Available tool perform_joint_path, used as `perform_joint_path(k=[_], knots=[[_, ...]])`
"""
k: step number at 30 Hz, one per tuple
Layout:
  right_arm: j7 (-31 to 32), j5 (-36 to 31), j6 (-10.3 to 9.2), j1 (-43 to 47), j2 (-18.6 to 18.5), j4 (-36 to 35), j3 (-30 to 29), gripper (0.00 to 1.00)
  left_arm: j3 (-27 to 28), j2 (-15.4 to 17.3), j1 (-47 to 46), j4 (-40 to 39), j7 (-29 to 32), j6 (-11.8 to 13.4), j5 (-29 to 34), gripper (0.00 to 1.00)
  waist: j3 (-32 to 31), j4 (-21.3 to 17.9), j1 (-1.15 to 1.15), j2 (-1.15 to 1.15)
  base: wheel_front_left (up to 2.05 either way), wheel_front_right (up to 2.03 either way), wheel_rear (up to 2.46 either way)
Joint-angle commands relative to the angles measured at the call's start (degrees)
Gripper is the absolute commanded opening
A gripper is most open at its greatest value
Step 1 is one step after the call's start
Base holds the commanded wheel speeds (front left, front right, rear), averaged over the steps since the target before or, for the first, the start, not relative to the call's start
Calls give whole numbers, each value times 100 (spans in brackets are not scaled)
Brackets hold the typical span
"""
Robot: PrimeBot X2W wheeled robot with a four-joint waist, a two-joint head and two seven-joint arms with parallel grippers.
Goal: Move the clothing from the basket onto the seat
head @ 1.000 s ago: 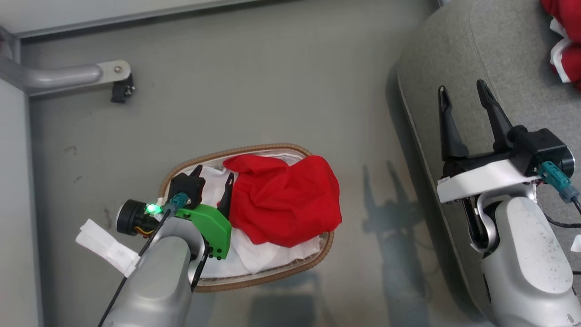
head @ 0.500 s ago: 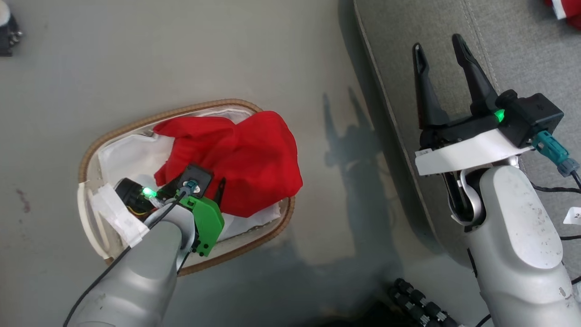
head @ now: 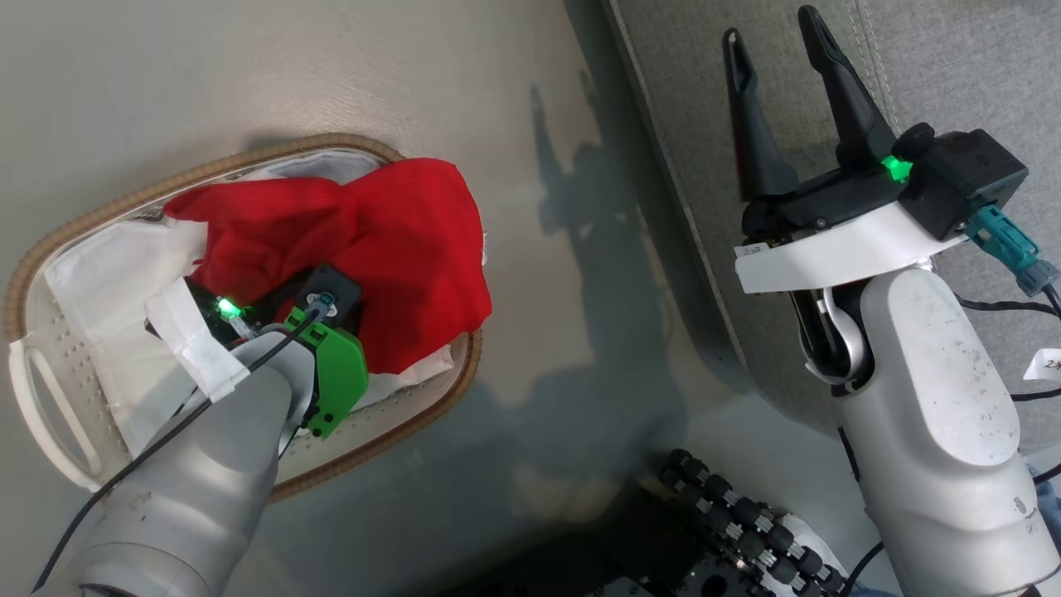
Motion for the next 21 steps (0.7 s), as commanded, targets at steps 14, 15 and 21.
perform_joint_path(k=[14, 15, 21], knots=[[-14, -78, -6, -22, -11, 76, 82, 100, -350, 13, -73, 238, -28, -4, -358, 0, 35, -20, -1, 0, 0, 0, 0], [-14, -110, -6, 1, -11, 99, 67, 100, -346, -11, -46, 238, -72, -4, -395, 0, -15, 9, -1, 0, 0, 0, 0], [-14, -327, -6, 182, -11, 262, -76, 100, -401, -213, 190, 141, -435, -5, -633, 0, -541, 290, -1, 0, 0, 0, 0]])
